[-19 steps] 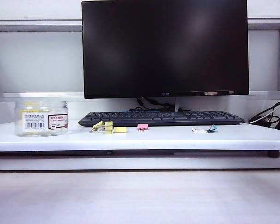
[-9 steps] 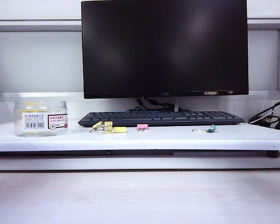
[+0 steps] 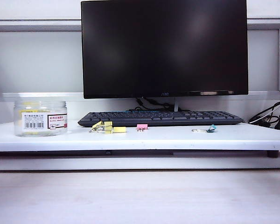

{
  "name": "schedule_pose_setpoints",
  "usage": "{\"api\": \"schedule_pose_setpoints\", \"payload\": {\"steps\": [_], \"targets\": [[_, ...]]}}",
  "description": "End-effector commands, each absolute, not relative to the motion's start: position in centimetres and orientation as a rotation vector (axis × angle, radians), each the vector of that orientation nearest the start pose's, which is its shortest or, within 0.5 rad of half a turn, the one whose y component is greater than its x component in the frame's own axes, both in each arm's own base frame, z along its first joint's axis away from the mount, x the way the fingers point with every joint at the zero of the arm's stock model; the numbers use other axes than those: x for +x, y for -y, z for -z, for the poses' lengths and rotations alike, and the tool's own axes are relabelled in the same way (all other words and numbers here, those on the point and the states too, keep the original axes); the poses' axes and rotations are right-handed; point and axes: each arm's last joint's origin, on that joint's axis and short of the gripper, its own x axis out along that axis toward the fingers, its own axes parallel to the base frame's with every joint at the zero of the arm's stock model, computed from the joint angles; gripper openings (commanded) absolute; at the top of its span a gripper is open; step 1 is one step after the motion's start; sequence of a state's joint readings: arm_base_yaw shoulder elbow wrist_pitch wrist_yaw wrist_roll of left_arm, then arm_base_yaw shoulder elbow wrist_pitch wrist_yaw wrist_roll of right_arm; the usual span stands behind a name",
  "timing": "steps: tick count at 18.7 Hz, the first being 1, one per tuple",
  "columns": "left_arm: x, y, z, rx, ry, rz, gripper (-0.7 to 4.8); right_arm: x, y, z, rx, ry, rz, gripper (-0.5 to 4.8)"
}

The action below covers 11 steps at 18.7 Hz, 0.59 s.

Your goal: Take the clips out of the round transparent plastic box and place them on the table.

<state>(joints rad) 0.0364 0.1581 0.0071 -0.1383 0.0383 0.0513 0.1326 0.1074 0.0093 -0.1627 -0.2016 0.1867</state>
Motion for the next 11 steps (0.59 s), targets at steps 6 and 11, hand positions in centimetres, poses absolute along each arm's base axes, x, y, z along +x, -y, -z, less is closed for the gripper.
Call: {"api": "schedule_pose_setpoints", "payload": {"steps": [6,11], "targets": [[10.35,-0.26,-14.03,0.037,-0.279,0.012,1.21,9.62,-1.19,-14.97,0.197,-0.198,-0.246,0.44],[10.35,-0.26,-14.01,0.037,-0.281,0.012,1.20,9.52,-1.18,-15.28,0.194,-0.161,-0.250,0.44]]}}
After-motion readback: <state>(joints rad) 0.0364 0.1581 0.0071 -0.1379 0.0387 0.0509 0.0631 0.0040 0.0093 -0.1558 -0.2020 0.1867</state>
